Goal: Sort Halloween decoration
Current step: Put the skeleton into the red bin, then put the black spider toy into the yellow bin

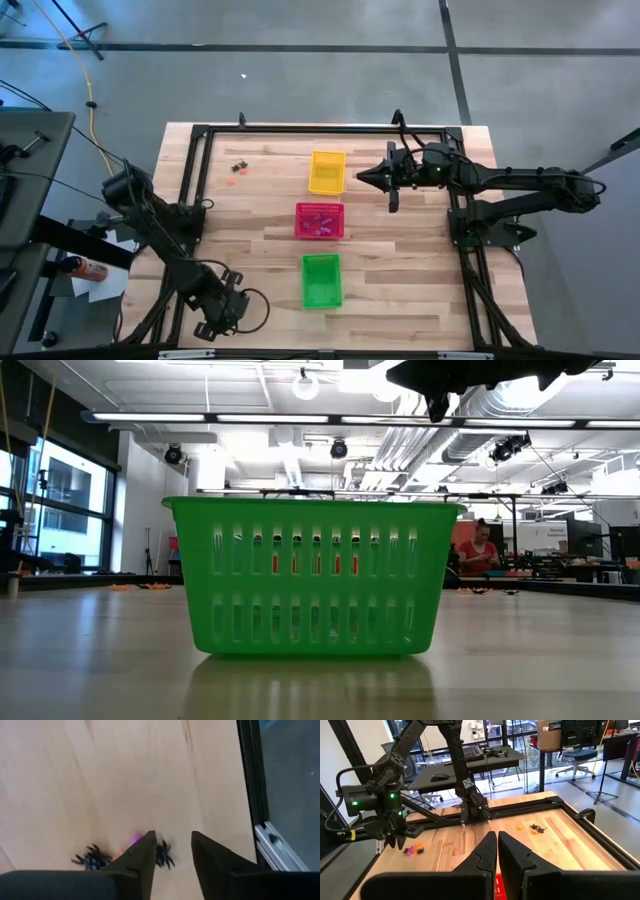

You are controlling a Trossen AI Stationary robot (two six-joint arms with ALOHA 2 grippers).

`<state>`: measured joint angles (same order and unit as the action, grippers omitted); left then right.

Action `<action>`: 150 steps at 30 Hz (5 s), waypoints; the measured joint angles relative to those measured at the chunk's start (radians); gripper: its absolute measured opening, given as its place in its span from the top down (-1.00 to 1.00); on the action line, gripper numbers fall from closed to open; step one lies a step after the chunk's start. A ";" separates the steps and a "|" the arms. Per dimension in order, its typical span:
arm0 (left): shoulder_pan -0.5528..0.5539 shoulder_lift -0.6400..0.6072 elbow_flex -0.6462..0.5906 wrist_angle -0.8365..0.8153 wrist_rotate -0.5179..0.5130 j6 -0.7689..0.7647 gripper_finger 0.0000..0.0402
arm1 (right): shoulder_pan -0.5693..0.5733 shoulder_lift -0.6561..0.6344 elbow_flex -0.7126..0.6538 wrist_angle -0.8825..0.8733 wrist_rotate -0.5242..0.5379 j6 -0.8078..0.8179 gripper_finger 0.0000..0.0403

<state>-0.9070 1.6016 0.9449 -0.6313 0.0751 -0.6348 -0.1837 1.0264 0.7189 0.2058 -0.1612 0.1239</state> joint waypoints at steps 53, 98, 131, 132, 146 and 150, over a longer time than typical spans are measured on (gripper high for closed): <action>0.704 -0.520 -0.069 -0.061 -0.274 0.443 0.97 | 0.000 0.000 0.000 -0.040 0.001 -0.023 0.94; 0.960 -0.259 0.145 0.535 -0.122 0.653 0.96 | -0.001 0.000 0.001 0.092 -0.034 -0.020 0.94; 0.953 0.238 0.148 0.402 -0.053 0.688 0.68 | -0.013 0.000 0.000 0.090 -0.005 -0.020 0.94; 0.953 0.238 0.148 0.397 -0.052 0.688 0.64 | -0.013 0.000 0.000 0.091 -0.005 -0.020 0.94; 1.003 0.065 0.204 0.309 -0.050 0.618 0.17 | -0.013 0.000 0.000 0.096 -0.005 -0.020 0.94; 1.064 -0.125 0.203 0.323 -0.072 0.617 0.14 | -0.013 0.000 0.000 0.118 -0.005 -0.020 0.94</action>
<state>0.1574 1.4771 1.1475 -0.3085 0.0029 -0.0182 -0.1967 1.0264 0.7189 0.3240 -0.1665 0.1040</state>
